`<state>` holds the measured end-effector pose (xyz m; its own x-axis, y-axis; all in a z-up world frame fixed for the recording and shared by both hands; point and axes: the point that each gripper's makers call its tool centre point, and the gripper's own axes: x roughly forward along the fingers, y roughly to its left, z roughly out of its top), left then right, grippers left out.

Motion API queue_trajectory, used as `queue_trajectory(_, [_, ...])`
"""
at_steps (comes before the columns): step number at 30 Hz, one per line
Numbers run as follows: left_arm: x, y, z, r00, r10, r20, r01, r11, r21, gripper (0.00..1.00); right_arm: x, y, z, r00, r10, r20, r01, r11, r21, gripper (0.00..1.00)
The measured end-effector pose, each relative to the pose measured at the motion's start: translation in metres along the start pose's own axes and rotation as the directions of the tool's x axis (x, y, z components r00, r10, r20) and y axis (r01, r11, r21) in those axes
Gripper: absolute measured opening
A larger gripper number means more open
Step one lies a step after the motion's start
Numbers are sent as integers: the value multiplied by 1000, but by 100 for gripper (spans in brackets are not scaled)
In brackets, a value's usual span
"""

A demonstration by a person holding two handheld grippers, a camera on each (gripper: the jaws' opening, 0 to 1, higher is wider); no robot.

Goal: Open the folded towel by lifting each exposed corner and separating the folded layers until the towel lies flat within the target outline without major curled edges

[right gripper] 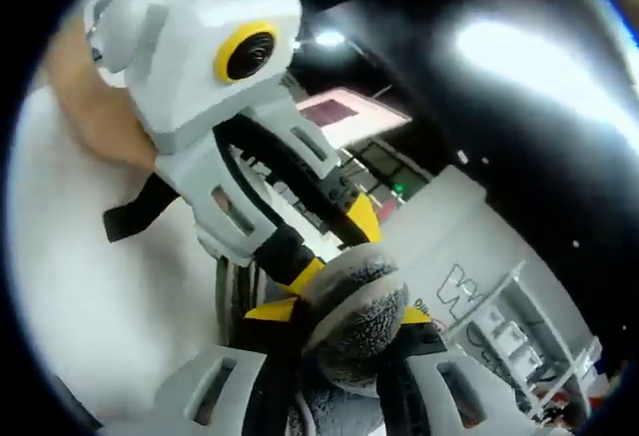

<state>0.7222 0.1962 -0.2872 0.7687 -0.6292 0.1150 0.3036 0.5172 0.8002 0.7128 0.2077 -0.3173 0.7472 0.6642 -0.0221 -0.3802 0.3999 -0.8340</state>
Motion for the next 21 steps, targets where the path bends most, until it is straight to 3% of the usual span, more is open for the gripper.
queue_trajectory(7, [-1, 1, 0, 1000, 14, -13, -13, 1000, 16, 27, -1, 0, -3, 1000, -3, -28, 0, 993, -118, 13])
queue_trajectory(11, [2, -14, 4, 999, -43, 0, 43, 993, 109, 19, 0, -2, -7, 999, -3, -44, -4, 988, -152, 10])
queue_trajectory(13, [2, -21, 3, 997, -82, -8, 83, 994, 76, 9, 2, -1, -10, 998, 0, -59, -11, 984, -176, 10])
queue_trajectory(17, [3, -23, 2, 995, -95, -14, 95, 993, 64, 9, 7, 0, -14, 997, -1, -73, -14, 978, -206, 10])
queue_trajectory(21, [2, -25, 3, 995, -101, -9, 102, 994, 34, 7, 2, -1, -12, 998, -1, -67, -10, 987, -158, 12])
